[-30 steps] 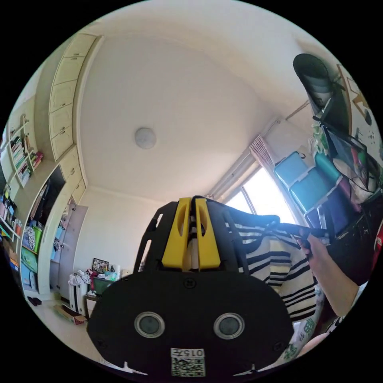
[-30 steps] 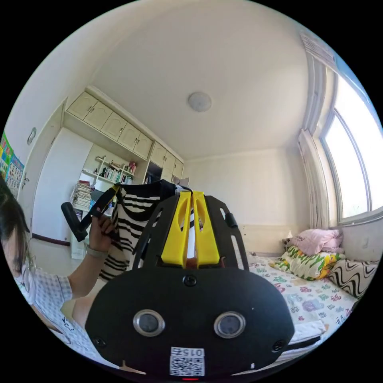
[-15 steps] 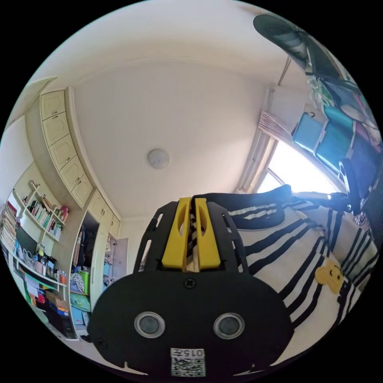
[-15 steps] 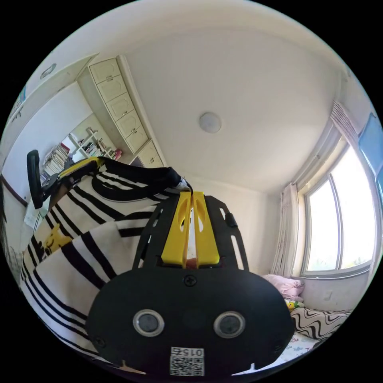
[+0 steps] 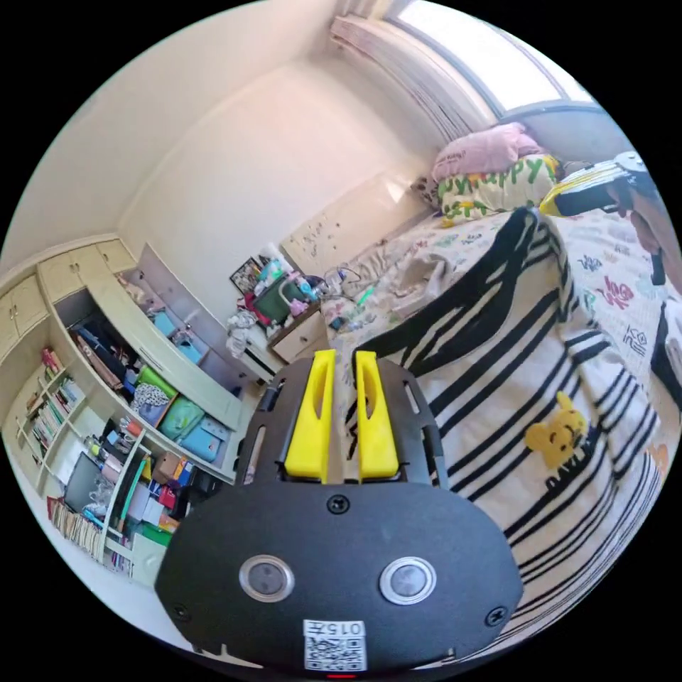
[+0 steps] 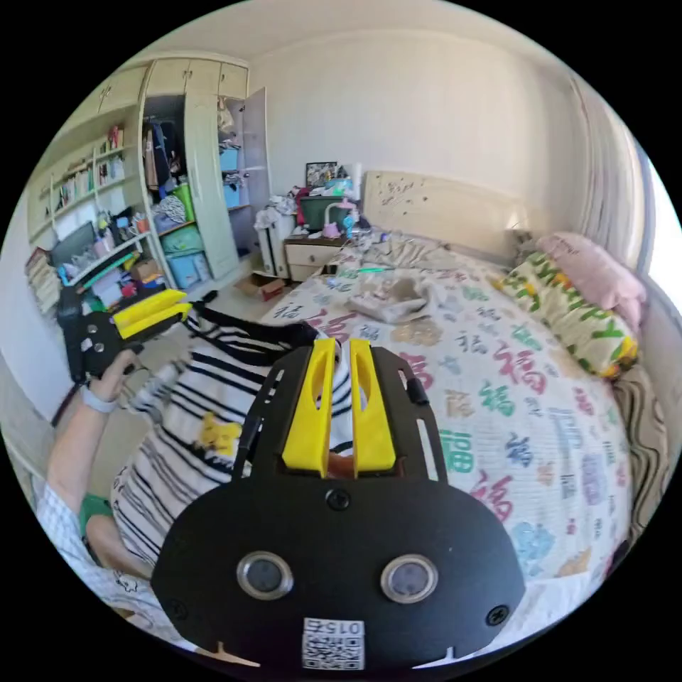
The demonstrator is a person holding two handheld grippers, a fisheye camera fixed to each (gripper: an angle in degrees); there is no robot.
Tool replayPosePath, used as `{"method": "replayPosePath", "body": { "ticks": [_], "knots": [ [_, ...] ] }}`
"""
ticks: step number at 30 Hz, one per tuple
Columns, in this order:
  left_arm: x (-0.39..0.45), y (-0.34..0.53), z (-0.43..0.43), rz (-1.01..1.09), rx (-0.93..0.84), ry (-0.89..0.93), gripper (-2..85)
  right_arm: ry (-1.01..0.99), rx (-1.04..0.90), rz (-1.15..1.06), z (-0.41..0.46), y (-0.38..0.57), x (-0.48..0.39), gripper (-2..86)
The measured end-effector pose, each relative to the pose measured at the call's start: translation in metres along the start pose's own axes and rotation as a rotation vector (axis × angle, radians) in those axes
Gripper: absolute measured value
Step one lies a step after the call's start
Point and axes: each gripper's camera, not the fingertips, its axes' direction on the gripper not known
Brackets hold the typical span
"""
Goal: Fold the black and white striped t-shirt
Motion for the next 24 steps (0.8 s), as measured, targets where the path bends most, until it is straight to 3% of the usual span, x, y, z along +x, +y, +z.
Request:
{"method": "replayPosePath", "body": {
  "ticks": [4, 9, 11, 13, 16, 20, 24],
  "knots": [
    [-0.006, 0.076, 0.0, 0.022, 0.052, 0.215, 3.1, -0.401, -0.143, -0.063, -0.005, 0.074, 0.035, 7.6],
    [-0.037, 0.196, -0.041, 0.027, -0.138, 0.485, 6.3, -0.486, -0.294, -0.031, -0.054, 0.186, 0.046, 8.0],
    [-0.053, 0.246, -0.056, -0.062, -0.216, 0.591, 6.9, -0.519, -0.334, 0.021, -0.069, 0.224, 0.05, 7.7],
    [-0.071, 0.305, -0.068, -0.213, -0.299, 0.814, 7.6, -0.571, -0.369, 0.077, -0.081, 0.264, 0.052, 7.2],
    [-0.075, 0.347, -0.077, -0.306, -0.297, 1.02, 8.7, -0.6, -0.392, 0.068, -0.083, 0.284, 0.045, 6.9],
    [-0.052, 0.343, -0.068, -0.242, -0.376, 1.098, 10.4, -0.627, -0.456, 0.011, -0.068, 0.281, 0.025, 6.9],
    [-0.048, 0.328, -0.065, -0.213, -0.423, 1.047, 10.6, -0.518, -0.555, -0.079, -0.056, 0.288, -0.002, 6.6]
  ]
}}
